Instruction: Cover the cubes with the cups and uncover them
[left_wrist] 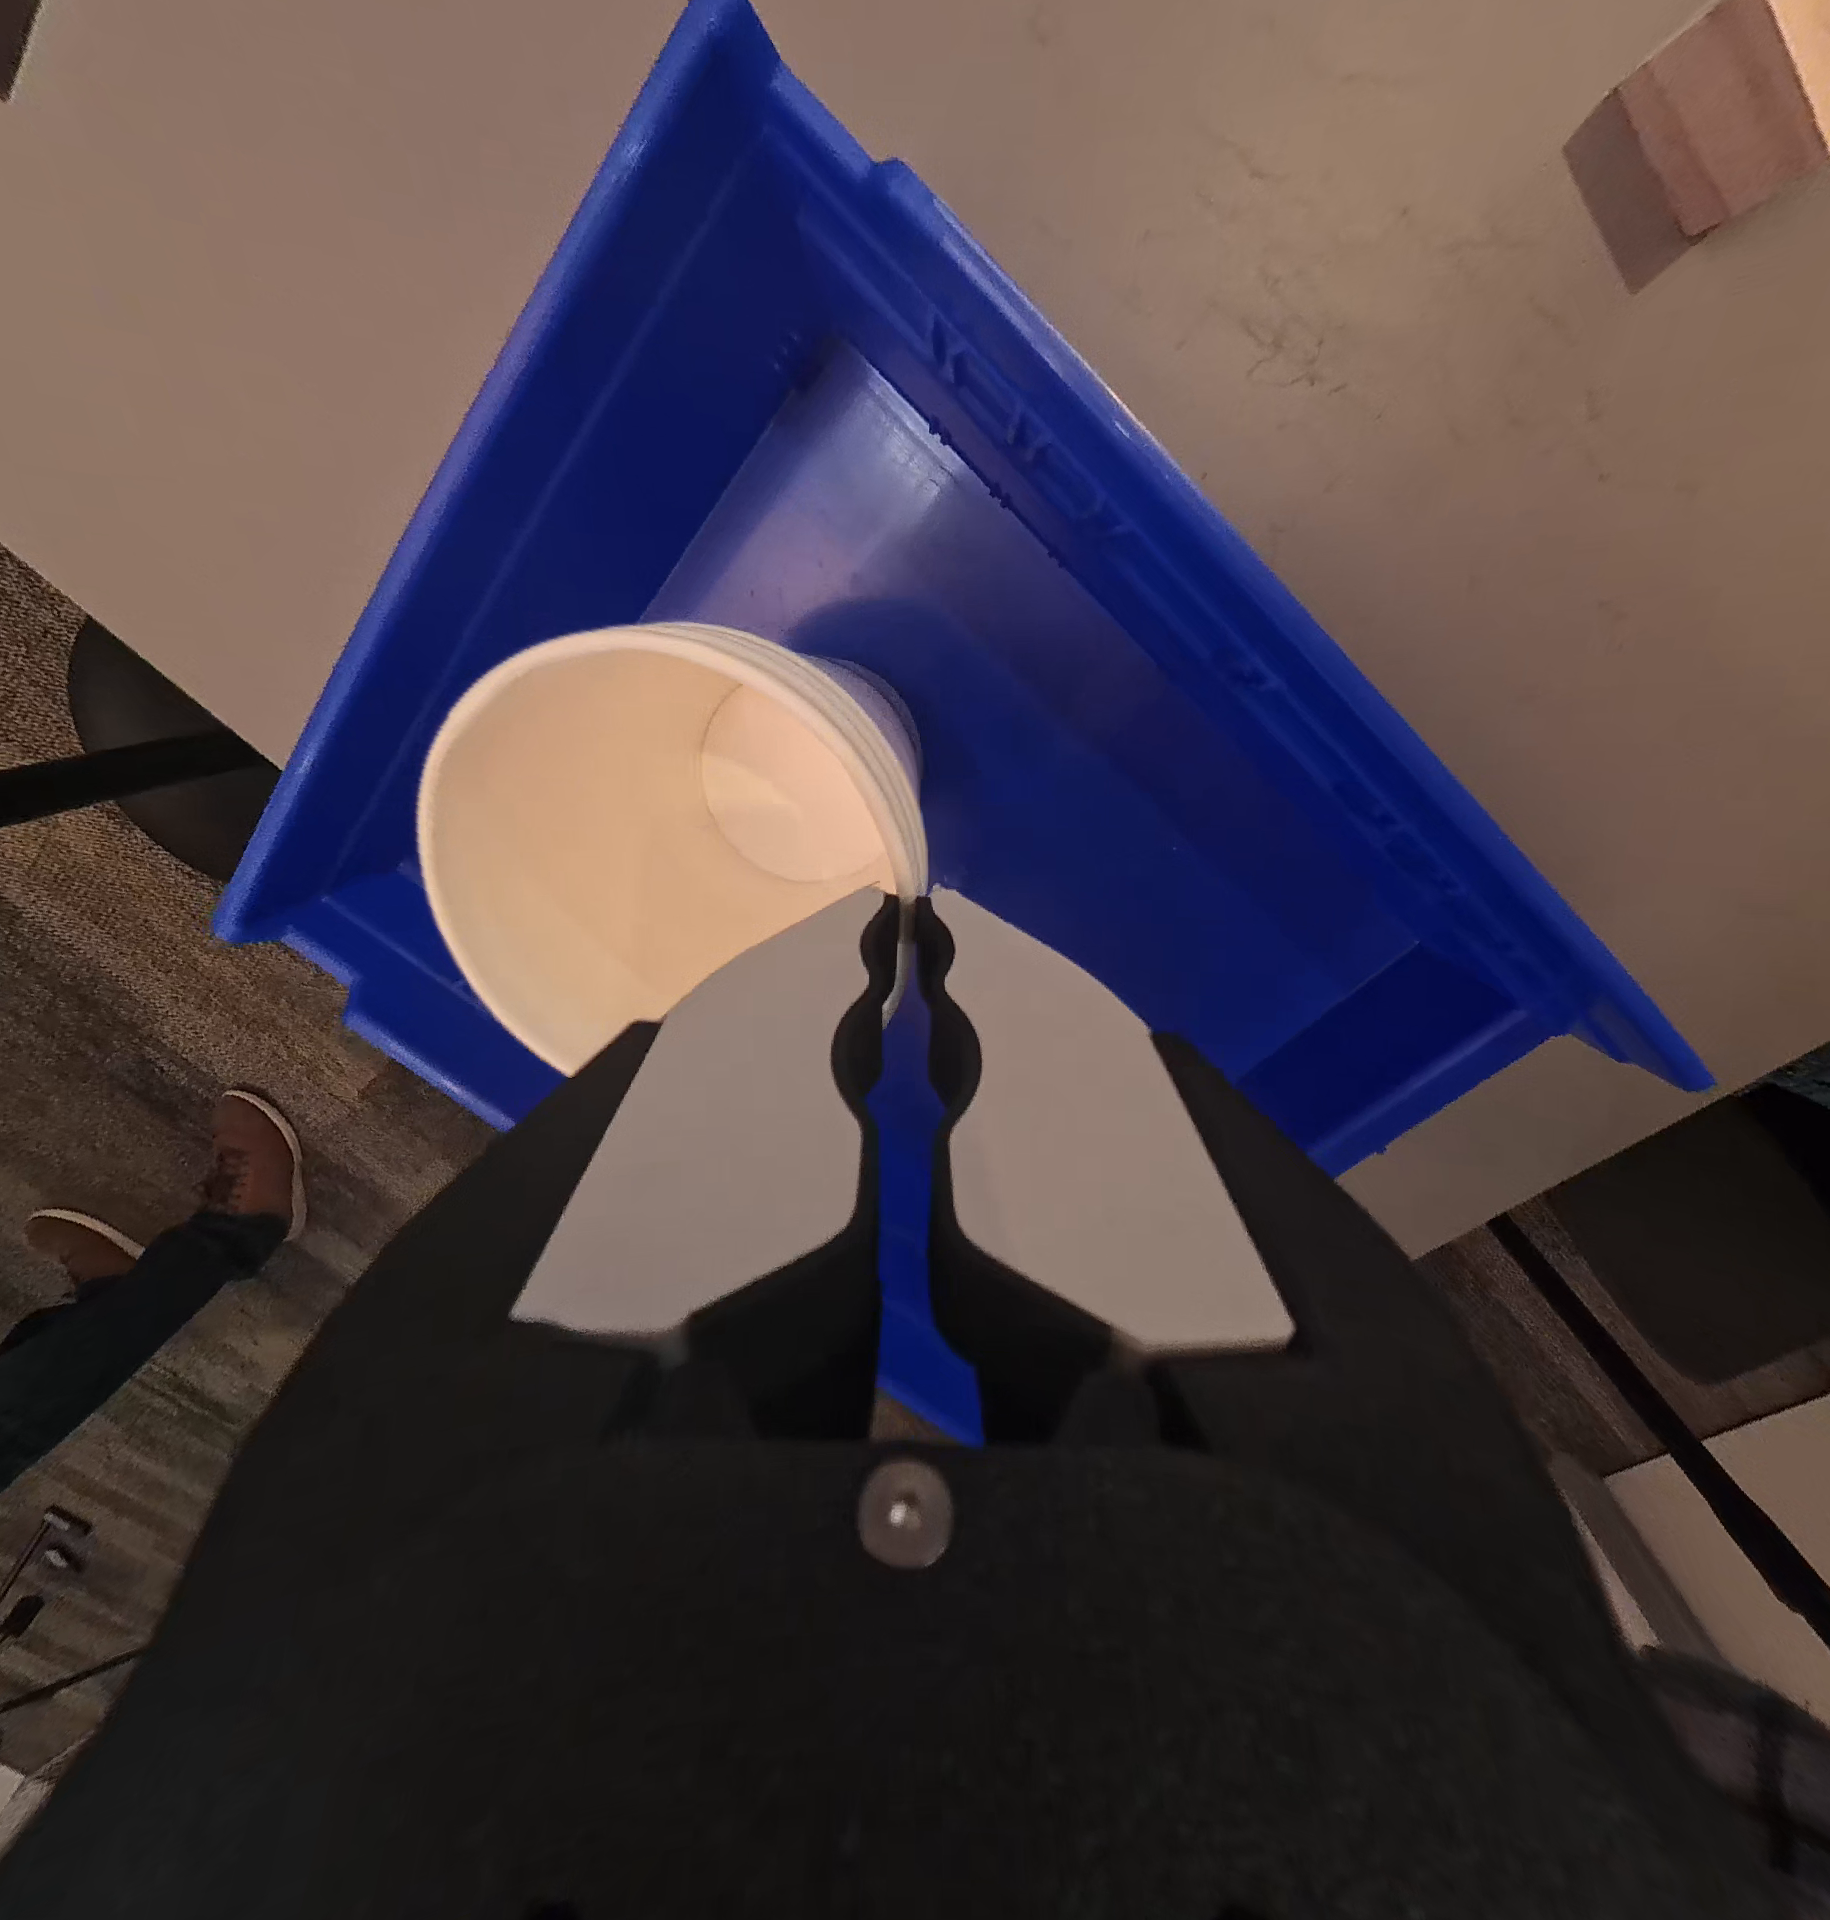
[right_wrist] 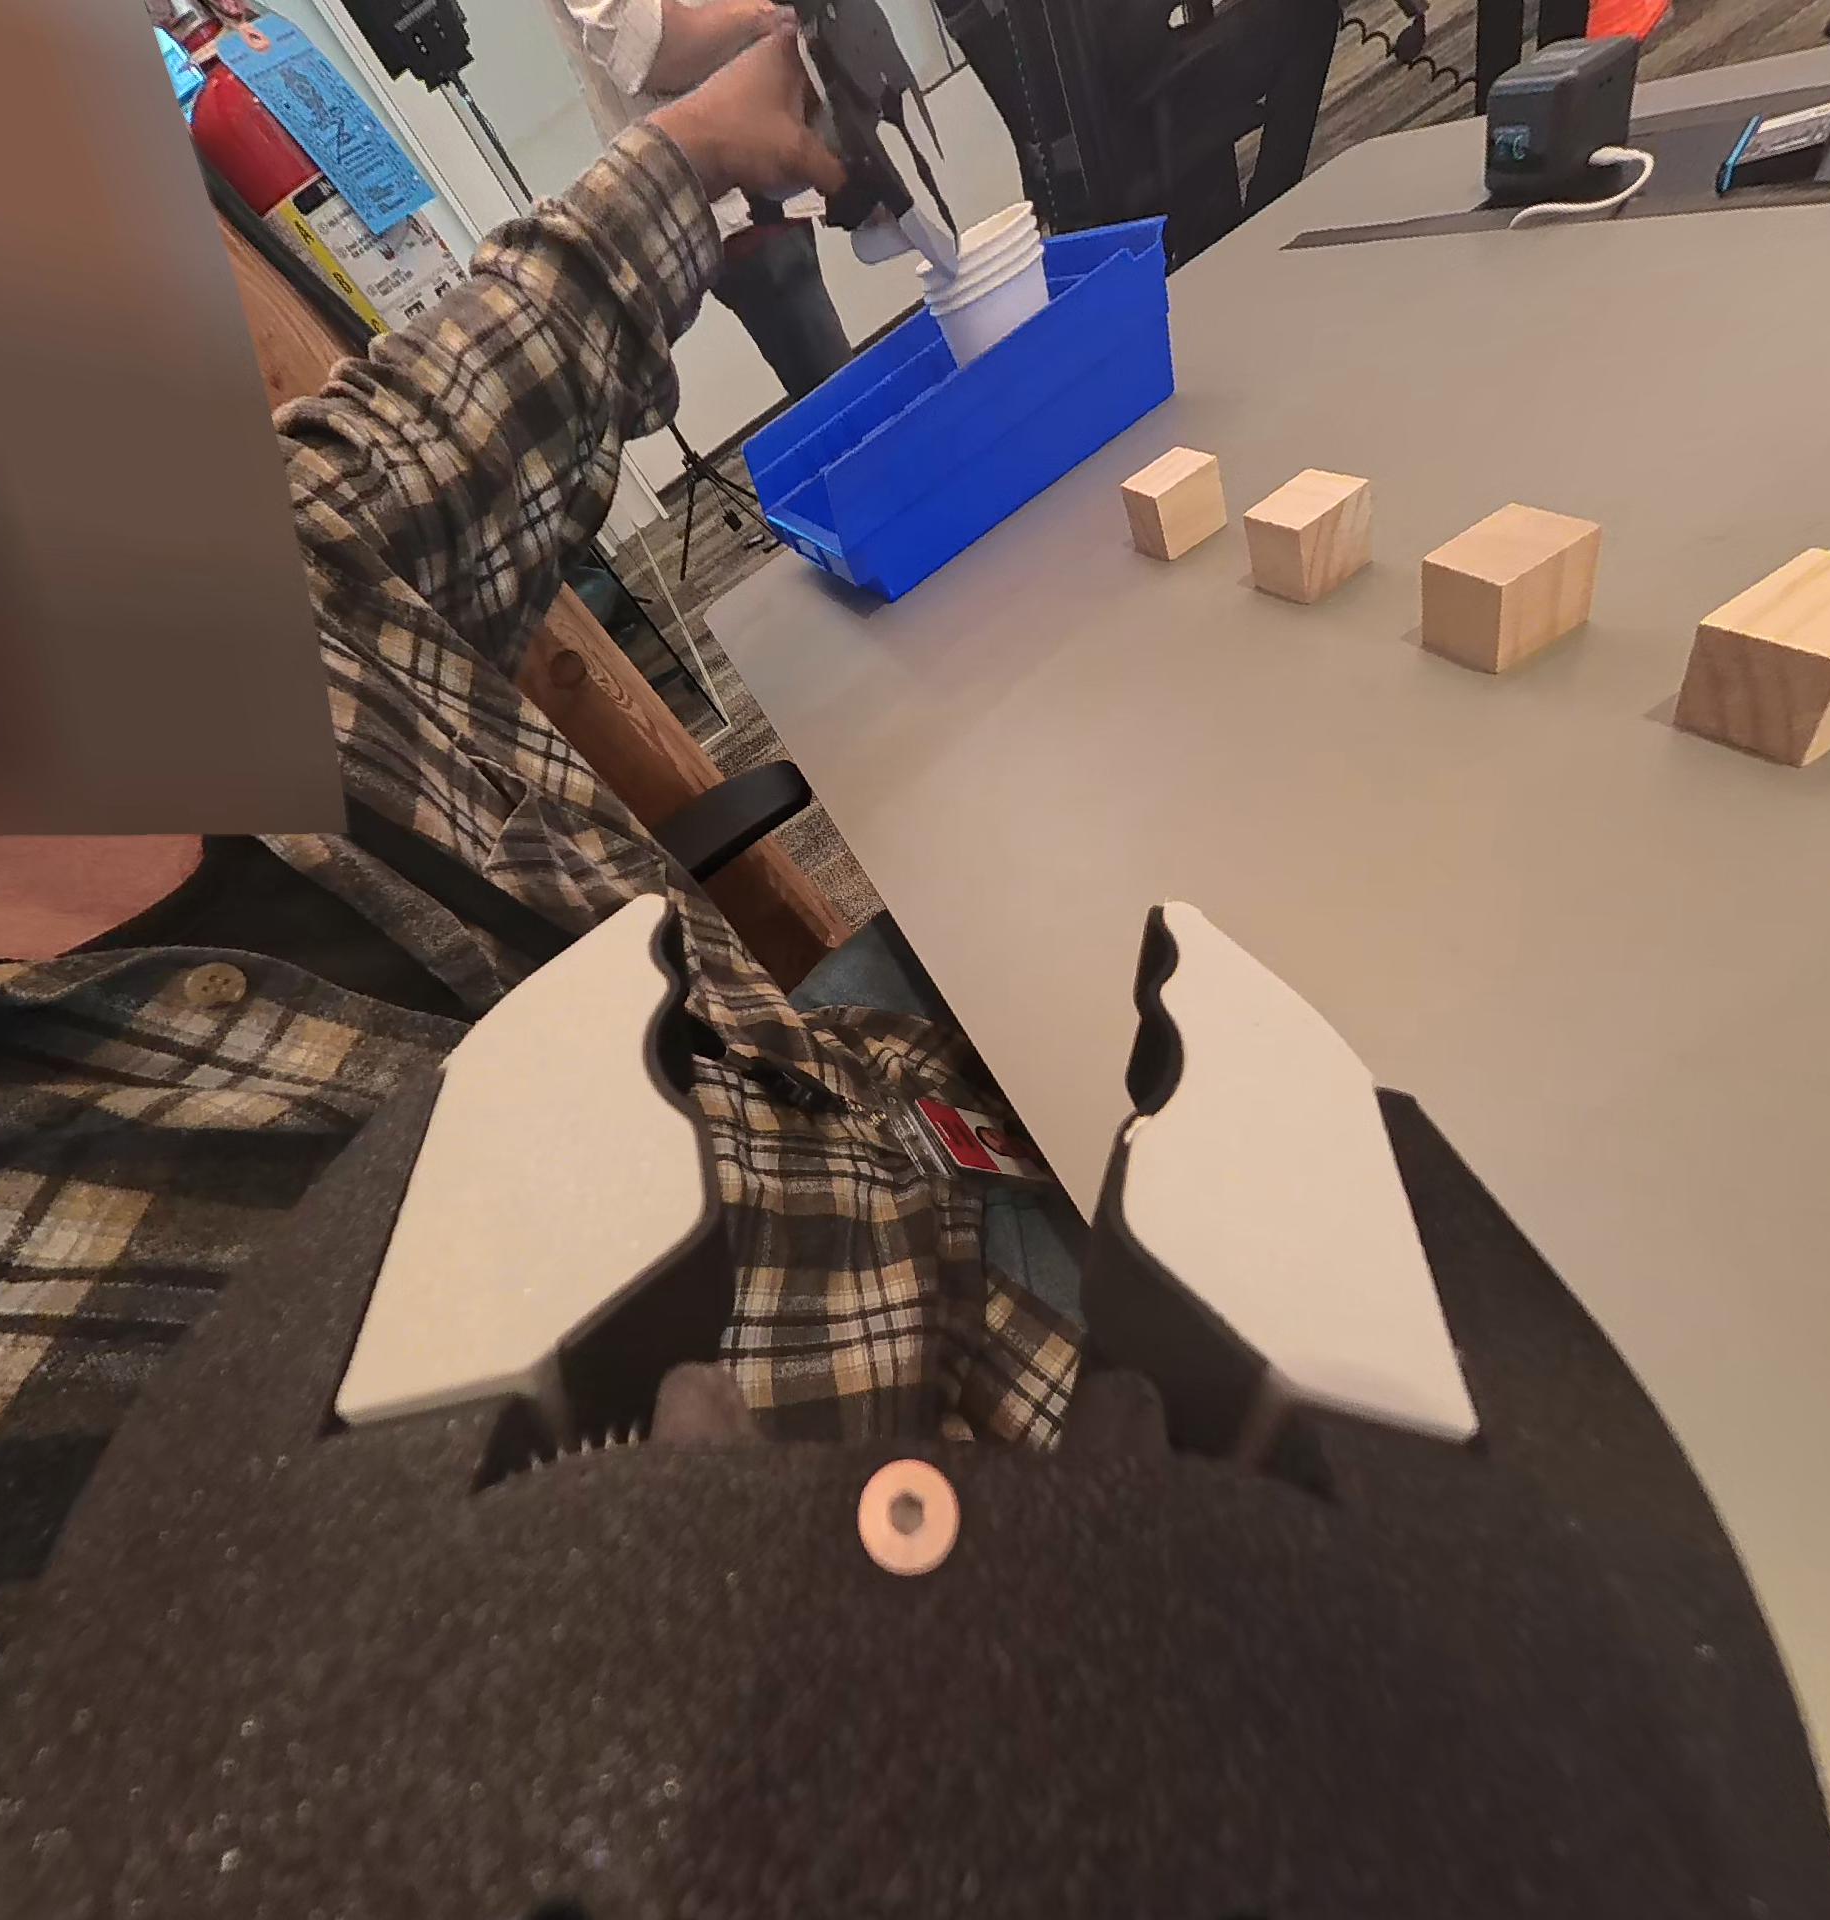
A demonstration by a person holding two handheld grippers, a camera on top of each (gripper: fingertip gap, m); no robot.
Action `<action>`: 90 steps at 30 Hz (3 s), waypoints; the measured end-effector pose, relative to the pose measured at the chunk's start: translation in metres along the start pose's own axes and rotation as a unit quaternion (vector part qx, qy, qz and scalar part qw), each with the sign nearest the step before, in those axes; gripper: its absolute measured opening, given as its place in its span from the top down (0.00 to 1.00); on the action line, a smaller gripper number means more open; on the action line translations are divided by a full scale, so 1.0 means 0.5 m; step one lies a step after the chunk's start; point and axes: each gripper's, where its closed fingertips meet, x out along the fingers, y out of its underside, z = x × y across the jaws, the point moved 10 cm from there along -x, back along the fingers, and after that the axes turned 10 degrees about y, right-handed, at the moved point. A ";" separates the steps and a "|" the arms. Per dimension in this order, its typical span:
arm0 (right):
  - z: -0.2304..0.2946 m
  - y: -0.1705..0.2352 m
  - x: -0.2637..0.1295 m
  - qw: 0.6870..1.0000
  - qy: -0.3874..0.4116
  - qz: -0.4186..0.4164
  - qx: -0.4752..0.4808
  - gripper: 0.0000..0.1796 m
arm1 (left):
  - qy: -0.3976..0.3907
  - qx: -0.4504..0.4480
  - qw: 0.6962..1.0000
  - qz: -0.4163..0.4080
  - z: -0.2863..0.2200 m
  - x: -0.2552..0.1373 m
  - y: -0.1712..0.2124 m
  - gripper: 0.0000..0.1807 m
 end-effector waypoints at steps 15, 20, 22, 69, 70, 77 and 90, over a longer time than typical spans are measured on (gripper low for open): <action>0.006 0.010 -0.007 1.000 -0.008 -0.007 -0.003 0.55 | -0.021 0.002 1.000 -0.002 -0.039 -0.078 -0.003 0.99; 0.008 0.007 -0.010 1.000 -0.008 -0.016 -0.007 0.55 | -0.051 0.006 0.999 -0.014 -0.057 -0.137 -0.011 0.99; 0.008 0.005 -0.007 1.000 -0.010 -0.022 -0.010 0.54 | -0.061 0.002 0.998 -0.021 -0.064 -0.170 -0.013 0.99; -0.113 -0.265 0.593 0.879 -0.234 -0.406 0.087 0.31 | 0.146 0.233 0.881 -0.386 -0.510 -0.195 -0.254 0.99; -0.116 -0.269 0.590 0.875 -0.240 -0.410 0.089 0.32 | 0.161 0.230 0.874 -0.396 -0.509 -0.184 -0.252 0.99; -0.140 -0.287 0.573 0.878 -0.268 -0.389 0.086 0.50 | 0.223 0.212 0.850 -0.428 -0.496 -0.115 -0.249 0.99; -0.146 -0.420 0.491 0.965 -0.171 -0.175 -0.097 0.51 | 0.273 0.104 0.820 -0.492 -0.455 -0.039 -0.188 0.67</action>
